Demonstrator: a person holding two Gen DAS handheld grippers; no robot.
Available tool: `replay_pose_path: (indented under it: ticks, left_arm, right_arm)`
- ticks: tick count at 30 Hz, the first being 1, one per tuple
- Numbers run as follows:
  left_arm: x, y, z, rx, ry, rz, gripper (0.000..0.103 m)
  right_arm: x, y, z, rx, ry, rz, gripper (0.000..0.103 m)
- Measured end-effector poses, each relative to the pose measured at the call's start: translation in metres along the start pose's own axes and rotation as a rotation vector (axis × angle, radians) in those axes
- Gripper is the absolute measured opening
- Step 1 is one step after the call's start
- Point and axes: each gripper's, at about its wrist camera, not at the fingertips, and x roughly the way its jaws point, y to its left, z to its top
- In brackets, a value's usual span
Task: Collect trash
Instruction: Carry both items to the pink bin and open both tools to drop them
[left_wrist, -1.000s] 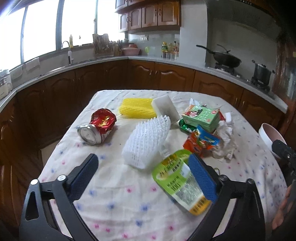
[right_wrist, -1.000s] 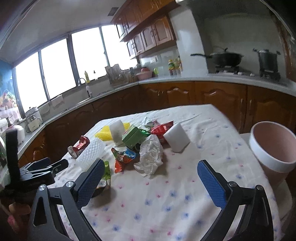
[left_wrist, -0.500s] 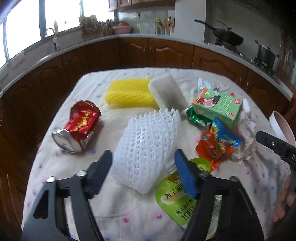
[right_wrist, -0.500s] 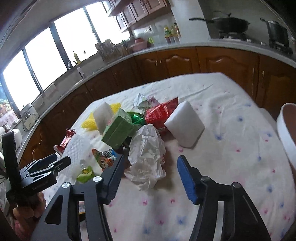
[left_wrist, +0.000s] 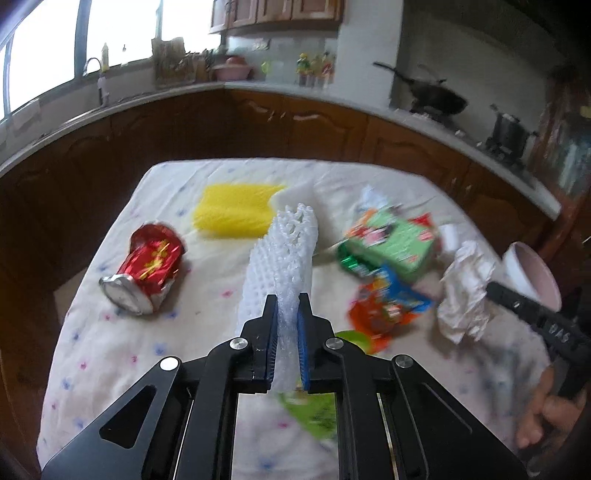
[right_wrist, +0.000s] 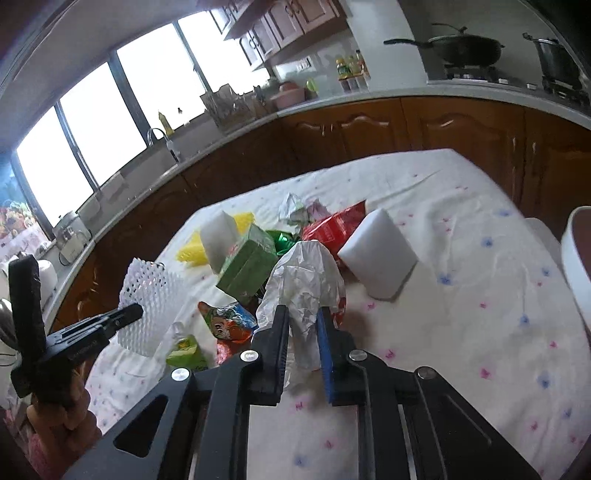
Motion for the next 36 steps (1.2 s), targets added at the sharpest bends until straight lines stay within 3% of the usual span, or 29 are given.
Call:
replay_pose_path:
  ticks: [13, 36]
  left_arm:
    - [-0.013, -0.098, 0.017, 0.095, -0.015, -0.218, 0.008]
    - [0.004, -0.248, 0.028, 0.267, 0.022, -0.437, 0.008]
  right_arm:
    - [-0.08, -0.05, 0.0, 0.08, -0.119, -0.073, 0.015]
    - [-0.17, -0.154, -0.01, 0.251, -0.271, -0.287, 0.016]
